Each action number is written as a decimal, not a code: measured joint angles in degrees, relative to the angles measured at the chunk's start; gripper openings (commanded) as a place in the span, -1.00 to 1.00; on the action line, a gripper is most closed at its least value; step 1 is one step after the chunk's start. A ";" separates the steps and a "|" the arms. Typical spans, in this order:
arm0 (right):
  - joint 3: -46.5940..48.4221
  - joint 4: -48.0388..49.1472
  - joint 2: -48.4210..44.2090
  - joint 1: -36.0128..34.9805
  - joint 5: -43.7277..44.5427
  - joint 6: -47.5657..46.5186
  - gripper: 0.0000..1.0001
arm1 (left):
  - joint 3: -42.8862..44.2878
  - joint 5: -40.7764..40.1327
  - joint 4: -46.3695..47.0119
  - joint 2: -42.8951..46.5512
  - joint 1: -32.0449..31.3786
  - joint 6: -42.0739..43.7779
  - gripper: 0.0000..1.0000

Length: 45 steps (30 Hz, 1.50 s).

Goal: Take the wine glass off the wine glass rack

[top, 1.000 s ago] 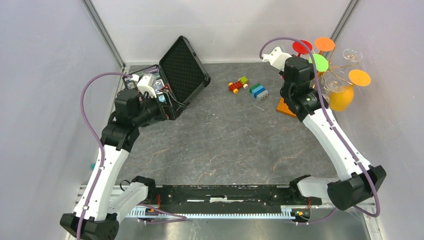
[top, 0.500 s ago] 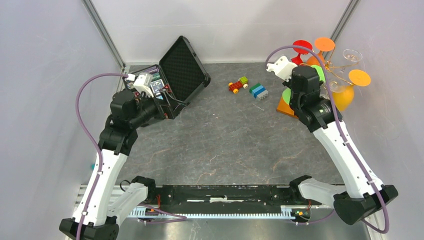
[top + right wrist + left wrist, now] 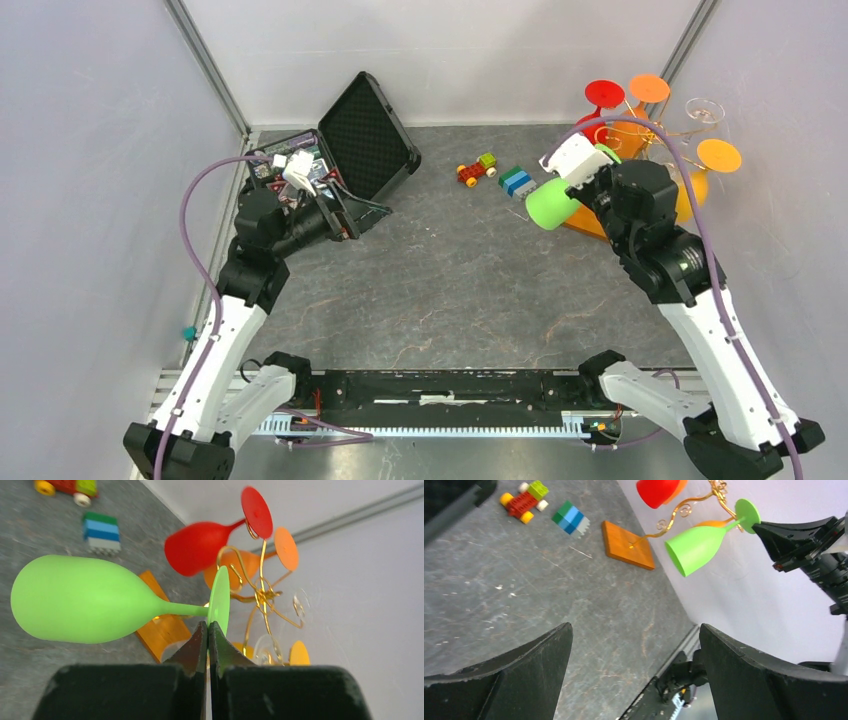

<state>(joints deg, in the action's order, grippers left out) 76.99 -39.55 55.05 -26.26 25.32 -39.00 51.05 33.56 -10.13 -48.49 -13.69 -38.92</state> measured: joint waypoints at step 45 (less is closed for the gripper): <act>-37.24 53.92 -4.26 -0.39 -30.95 45.46 -1.00 | -11.28 -16.55 31.91 -12.24 -18.82 -32.52 -0.21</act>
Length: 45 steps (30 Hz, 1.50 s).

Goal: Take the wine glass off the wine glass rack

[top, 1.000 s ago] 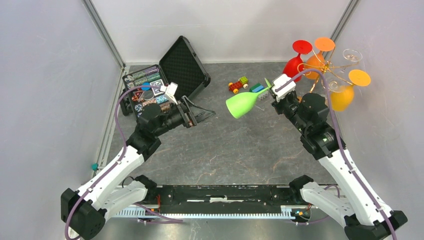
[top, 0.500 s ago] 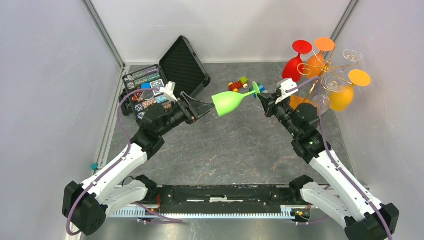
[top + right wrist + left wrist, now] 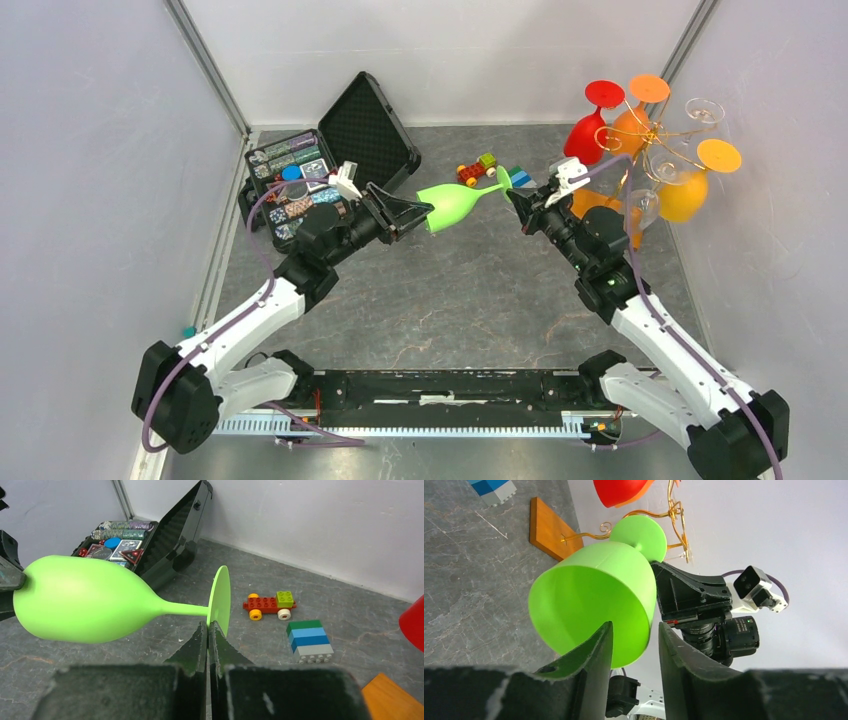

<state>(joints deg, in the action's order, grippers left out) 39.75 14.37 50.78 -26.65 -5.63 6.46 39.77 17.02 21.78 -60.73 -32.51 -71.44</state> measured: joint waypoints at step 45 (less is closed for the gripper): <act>8.90 -30.40 -4.39 -0.52 4.37 -3.80 0.59 | 30.45 -34.25 -85.02 -17.27 3.32 48.41 -0.96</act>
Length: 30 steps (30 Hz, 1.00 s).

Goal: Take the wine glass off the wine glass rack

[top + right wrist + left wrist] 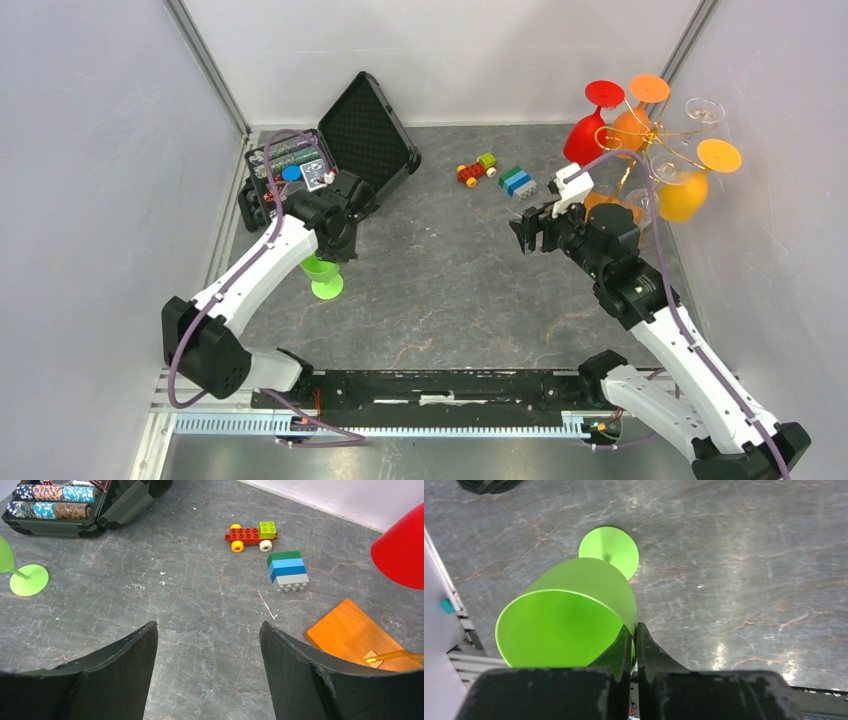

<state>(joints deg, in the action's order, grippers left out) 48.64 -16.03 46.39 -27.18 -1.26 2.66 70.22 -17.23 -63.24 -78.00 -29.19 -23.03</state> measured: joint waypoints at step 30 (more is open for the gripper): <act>8.00 -10.56 1.25 0.00 1.49 -4.33 0.67 | 7.10 1.31 -4.55 -5.60 14.62 10.93 0.28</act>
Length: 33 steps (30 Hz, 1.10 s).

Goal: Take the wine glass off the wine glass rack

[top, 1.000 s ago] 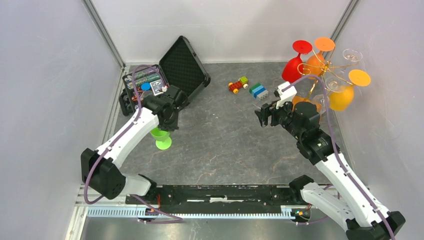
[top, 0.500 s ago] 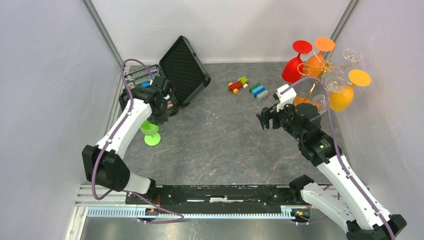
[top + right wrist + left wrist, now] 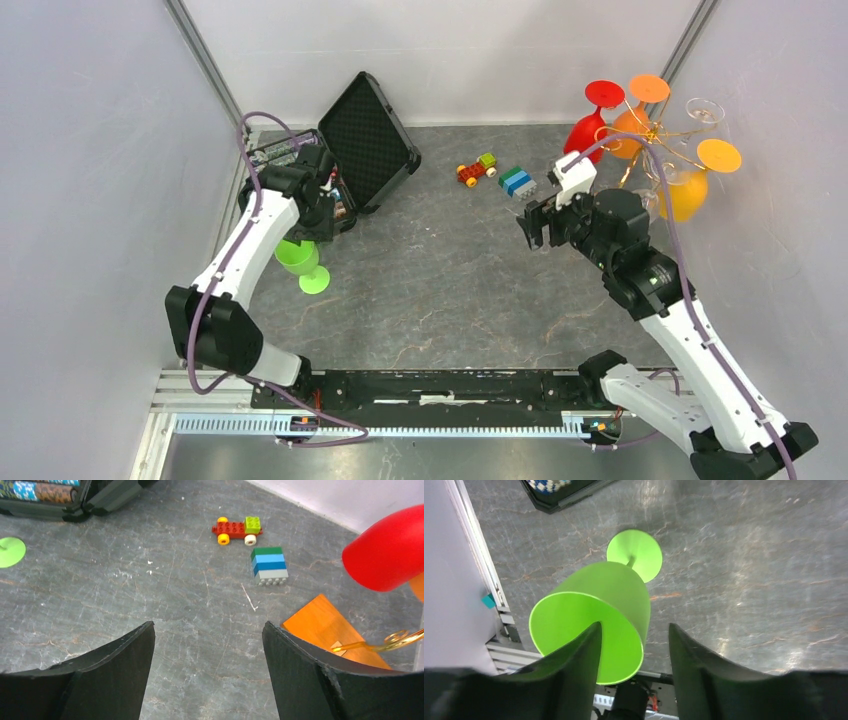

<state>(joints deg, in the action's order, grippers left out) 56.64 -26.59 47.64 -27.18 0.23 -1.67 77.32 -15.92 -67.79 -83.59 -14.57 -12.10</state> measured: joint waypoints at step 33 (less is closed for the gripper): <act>46.27 -9.77 40.35 11.93 23.85 -35.04 0.71 | 3.74 36.02 21.18 27.28 0.13 -11.06 1.00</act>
<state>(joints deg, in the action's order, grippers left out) 102.91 -36.36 87.99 -15.25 24.08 -36.71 81.06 20.10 -46.61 -56.31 -14.44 -23.16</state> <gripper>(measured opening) 0.847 0.993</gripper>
